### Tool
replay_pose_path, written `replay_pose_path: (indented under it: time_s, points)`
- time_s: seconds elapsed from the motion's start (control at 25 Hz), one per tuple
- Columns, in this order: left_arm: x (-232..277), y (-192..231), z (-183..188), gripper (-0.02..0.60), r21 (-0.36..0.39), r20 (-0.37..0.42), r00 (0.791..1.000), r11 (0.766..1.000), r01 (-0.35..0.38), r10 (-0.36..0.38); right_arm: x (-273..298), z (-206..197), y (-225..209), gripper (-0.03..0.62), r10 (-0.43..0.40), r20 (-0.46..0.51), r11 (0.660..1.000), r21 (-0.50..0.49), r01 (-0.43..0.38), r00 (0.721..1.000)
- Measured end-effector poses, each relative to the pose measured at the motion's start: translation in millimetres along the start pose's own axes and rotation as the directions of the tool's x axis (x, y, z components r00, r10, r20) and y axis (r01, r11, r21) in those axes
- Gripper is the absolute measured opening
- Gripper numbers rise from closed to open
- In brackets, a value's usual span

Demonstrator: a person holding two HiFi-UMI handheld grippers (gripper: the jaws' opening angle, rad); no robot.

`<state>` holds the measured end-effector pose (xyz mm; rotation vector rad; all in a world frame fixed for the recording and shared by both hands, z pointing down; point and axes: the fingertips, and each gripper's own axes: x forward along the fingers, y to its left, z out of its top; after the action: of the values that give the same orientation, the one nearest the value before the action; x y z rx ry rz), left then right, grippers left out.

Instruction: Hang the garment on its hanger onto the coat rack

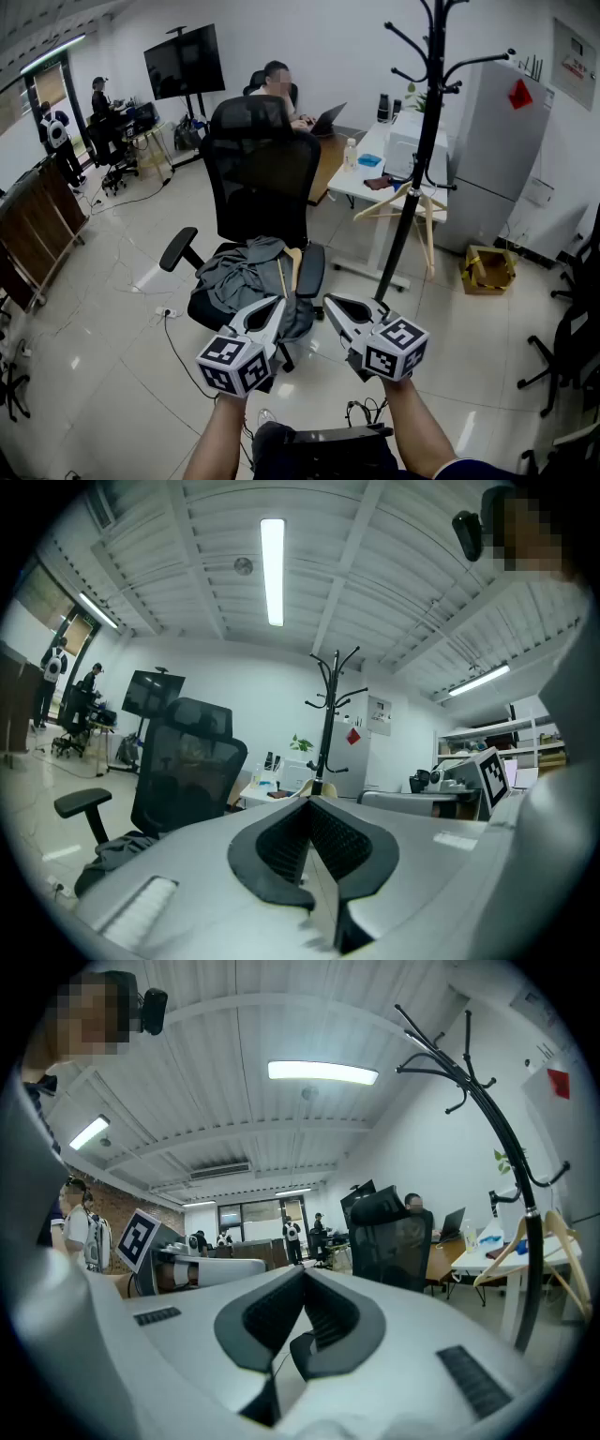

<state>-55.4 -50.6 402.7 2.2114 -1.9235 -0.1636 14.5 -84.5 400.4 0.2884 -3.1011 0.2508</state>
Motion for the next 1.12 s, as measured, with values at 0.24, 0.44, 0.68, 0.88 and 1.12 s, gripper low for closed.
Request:
replay_pose_path:
  time_s: [0.24, 0.44, 0.68, 0.88, 1.12]
  points:
    - [13.1, 17.8, -3.7, 0.0, -0.012, -0.014, 1.0, 1.0, 0.02, -0.021, 13.2, -5.6, -12.3, 0.0, -0.044, 0.001, 0.999, -0.007, 0.044, 0.999]
    - [29.7, 45.7, -7.4, 0.0, -0.026, -0.049, 0.996, 0.997, 0.071, -0.072, 39.8, -14.1, -25.9, 0.012, -0.133, -0.02, 0.991, -0.01, 0.133, 0.991]
    - [46.3, 93.0, -7.0, 0.0, -0.036, -0.096, 0.985, 0.989, 0.141, -0.144, 82.6, -19.6, -36.8, 0.032, -0.226, -0.023, 0.974, 0.01, 0.227, 0.974]
    - [48.3, 137.0, -9.0, 0.0, -0.042, -0.135, 0.969, 0.978, 0.203, -0.206, 123.4, -33.1, -36.5, 0.034, -0.306, -0.031, 0.951, 0.041, 0.308, 0.951]
    - [52.7, 186.0, -33.8, 0.0, -0.086, -0.208, 0.942, 0.964, 0.251, -0.263, 154.2, -72.5, -44.5, 0.072, -0.444, -0.12, 0.887, 0.078, 0.454, 0.888]
